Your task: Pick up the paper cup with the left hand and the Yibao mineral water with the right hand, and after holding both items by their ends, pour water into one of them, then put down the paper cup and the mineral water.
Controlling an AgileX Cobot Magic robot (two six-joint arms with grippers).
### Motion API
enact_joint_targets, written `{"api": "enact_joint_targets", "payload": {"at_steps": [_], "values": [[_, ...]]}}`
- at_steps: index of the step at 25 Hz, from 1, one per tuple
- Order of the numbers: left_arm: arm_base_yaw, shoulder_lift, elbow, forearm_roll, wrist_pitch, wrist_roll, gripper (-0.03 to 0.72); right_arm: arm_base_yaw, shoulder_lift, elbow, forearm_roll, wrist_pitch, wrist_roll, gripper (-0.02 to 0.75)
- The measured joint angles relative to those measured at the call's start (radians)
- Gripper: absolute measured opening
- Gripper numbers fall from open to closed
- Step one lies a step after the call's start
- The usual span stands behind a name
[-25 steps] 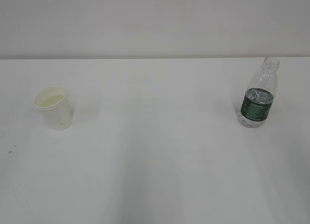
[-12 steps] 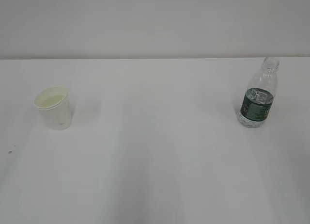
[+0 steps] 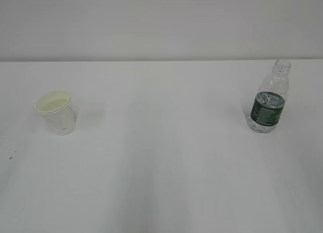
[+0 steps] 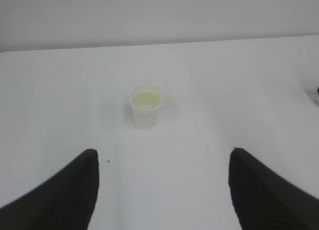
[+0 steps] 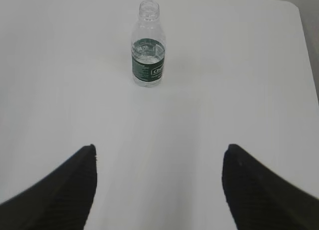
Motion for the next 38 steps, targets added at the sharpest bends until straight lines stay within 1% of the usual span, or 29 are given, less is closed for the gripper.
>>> {"api": "enact_joint_targets", "payload": {"at_steps": [4, 15, 23, 27, 38], "values": [[0.0, 0.0, 0.0, 0.0, 0.04, 0.0, 0.574, 0.001, -0.064, 0.0, 0.0, 0.012, 0.002, 0.589], [0.0, -0.002, 0.0, 0.001, 0.076, 0.0, 0.556, 0.001, -0.212, 0.0, 0.02, 0.028, 0.032, 0.589], [0.0, -0.002, 0.0, 0.001, 0.123, 0.0, 0.554, 0.001, -0.255, 0.0, 0.02, 0.057, 0.044, 0.589], [0.0, -0.002, 0.0, 0.001, 0.143, 0.0, 0.541, 0.001, -0.285, 0.0, 0.02, 0.072, 0.046, 0.589], [0.0, -0.003, 0.0, -0.007, 0.145, 0.0, 0.533, 0.001, -0.352, 0.0, 0.02, 0.102, 0.054, 0.589]]}}
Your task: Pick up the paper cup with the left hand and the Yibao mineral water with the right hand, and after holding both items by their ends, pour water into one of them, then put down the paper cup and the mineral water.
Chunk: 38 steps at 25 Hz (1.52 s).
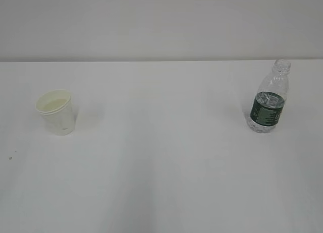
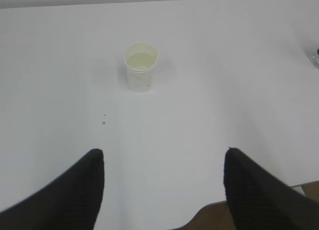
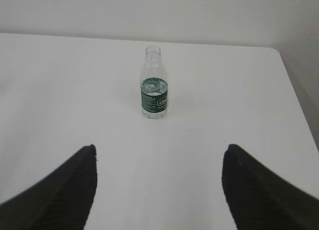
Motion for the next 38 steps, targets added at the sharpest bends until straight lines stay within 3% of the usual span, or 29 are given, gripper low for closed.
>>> {"api": "enact_joint_targets", "payload": {"at_steps": [38], "values": [[0.0, 0.0, 0.0, -0.023, 0.012, 0.0, 0.52, 0.0, -0.208, 0.206, -0.067, 0.103, 0.048, 0.589]]}}
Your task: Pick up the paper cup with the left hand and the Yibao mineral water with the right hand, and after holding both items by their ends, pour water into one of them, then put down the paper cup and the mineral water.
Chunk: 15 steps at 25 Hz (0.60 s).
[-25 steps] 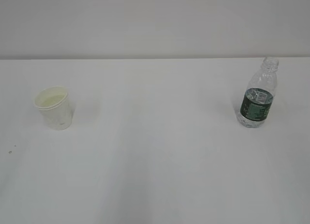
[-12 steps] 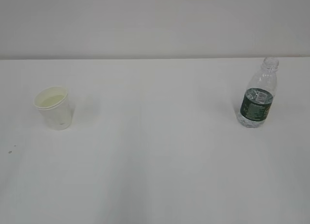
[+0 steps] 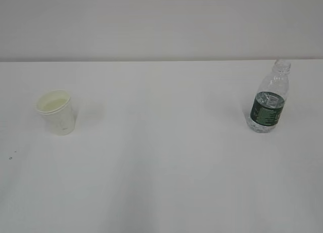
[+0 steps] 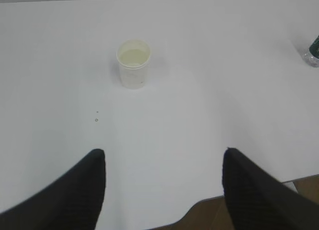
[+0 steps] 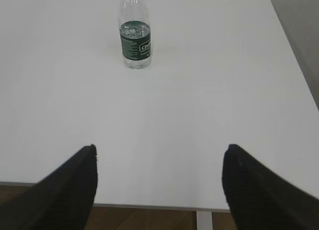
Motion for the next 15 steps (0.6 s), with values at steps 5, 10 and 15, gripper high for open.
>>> {"api": "enact_joint_targets", "payload": {"at_steps": [5, 10, 15], "values": [[0.0, 0.0, 0.0, 0.0, 0.006, 0.0, 0.519, 0.0, 0.0, 0.002, -0.011, 0.0, 0.0, 0.589], [0.0, 0.0, 0.0, 0.0, 0.006, 0.0, 0.519, 0.0, 0.0, 0.002, -0.015, 0.0, 0.0, 0.589], [0.0, 0.0, 0.0, 0.0, 0.006, 0.0, 0.519, 0.0, 0.0, 0.01, -0.024, 0.0, 0.0, 0.589]]}}
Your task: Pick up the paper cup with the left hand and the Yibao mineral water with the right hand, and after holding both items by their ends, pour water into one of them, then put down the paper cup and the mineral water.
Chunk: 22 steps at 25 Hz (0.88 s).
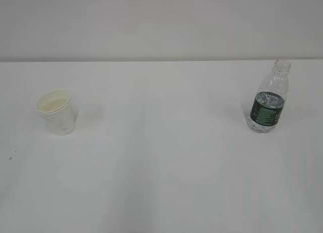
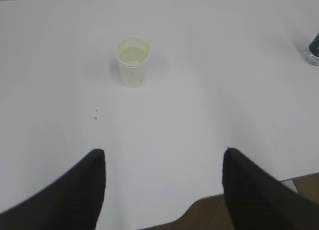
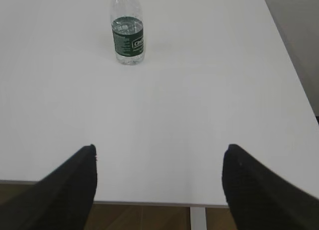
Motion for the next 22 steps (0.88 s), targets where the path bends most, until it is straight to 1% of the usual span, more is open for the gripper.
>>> {"api": "enact_joint_targets", "payload": {"at_steps": [7, 13, 22], "values": [[0.0, 0.0, 0.0, -0.001, 0.0, 0.0, 0.519, 0.0, 0.0, 0.061, 0.0, -0.009, 0.0, 0.586], [0.0, 0.0, 0.0, -0.001, 0.0, 0.0, 0.519, 0.0, 0.0, 0.074, 0.0, -0.023, 0.0, 0.529], [0.0, 0.0, 0.0, -0.001, 0.0, 0.0, 0.511, 0.0, 0.0, 0.076, 0.0, -0.052, -0.007, 0.519]]}}
